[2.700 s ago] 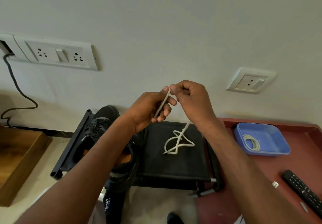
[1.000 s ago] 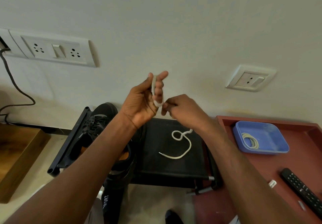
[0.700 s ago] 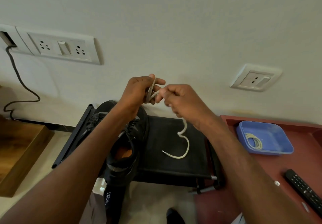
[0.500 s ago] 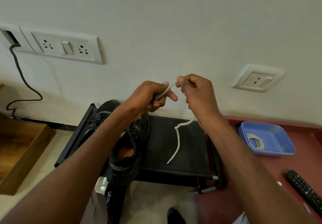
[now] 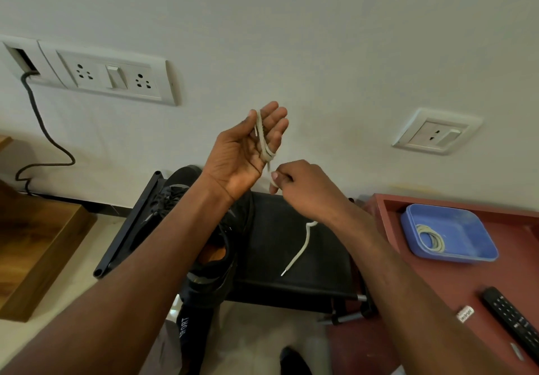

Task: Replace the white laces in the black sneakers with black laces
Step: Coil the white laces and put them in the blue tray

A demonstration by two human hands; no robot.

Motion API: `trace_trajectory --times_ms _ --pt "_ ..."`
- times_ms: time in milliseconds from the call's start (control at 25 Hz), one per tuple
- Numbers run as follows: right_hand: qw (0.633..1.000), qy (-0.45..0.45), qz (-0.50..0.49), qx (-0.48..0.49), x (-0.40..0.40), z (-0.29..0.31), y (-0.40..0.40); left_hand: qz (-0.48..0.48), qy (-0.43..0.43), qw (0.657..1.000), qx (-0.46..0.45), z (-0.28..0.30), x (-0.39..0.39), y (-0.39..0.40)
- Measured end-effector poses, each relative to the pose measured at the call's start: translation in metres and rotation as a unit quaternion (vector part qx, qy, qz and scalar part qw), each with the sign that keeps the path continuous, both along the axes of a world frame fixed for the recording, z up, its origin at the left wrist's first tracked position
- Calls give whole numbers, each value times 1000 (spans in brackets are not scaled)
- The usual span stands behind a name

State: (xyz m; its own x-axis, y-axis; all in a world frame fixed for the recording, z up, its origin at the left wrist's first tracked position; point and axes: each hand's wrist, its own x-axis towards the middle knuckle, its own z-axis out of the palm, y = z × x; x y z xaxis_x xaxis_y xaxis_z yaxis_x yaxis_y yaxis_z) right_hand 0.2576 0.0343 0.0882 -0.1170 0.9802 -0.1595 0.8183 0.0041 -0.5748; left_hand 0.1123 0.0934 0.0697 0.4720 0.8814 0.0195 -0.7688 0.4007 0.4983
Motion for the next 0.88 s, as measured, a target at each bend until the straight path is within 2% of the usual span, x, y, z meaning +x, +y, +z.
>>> trace_trajectory --times_ms 80,160,280,360,480,560,640,760,800,840,880 --pt "997 56 40 -22 -3 7 -3 65 148 986 51 -6 -2 7" --pt "988 148 36 1 -2 18 -4 79 321 936 120 -10 -5 11" --pt "948 298 -50 96 4 28 -2 23 434 881 189 -7 -7 6" --pt "930 301 -134 166 13 25 2 -60 420 884 198 -2 -2 -1" --pt "941 198 -211 173 26 11 11 -162 305 920 184 -2 3 -3" --pt "960 160 -201 115 27 5 13 -150 254 943 157 -5 7 -1" --pt "977 112 -171 58 24 2 14 -100 185 973 92 -6 8 -1" --pt "998 27 -16 -46 13 0 6 -8 75 997 13 -6 7 3" --pt "997 22 39 -69 9 -1 3 23 94 995 11 -8 5 6" --pt "994 36 74 -76 5 0 1 53 160 985 27 -9 3 7" --pt "992 62 87 -66 3 3 0 77 261 960 63 -9 1 7"
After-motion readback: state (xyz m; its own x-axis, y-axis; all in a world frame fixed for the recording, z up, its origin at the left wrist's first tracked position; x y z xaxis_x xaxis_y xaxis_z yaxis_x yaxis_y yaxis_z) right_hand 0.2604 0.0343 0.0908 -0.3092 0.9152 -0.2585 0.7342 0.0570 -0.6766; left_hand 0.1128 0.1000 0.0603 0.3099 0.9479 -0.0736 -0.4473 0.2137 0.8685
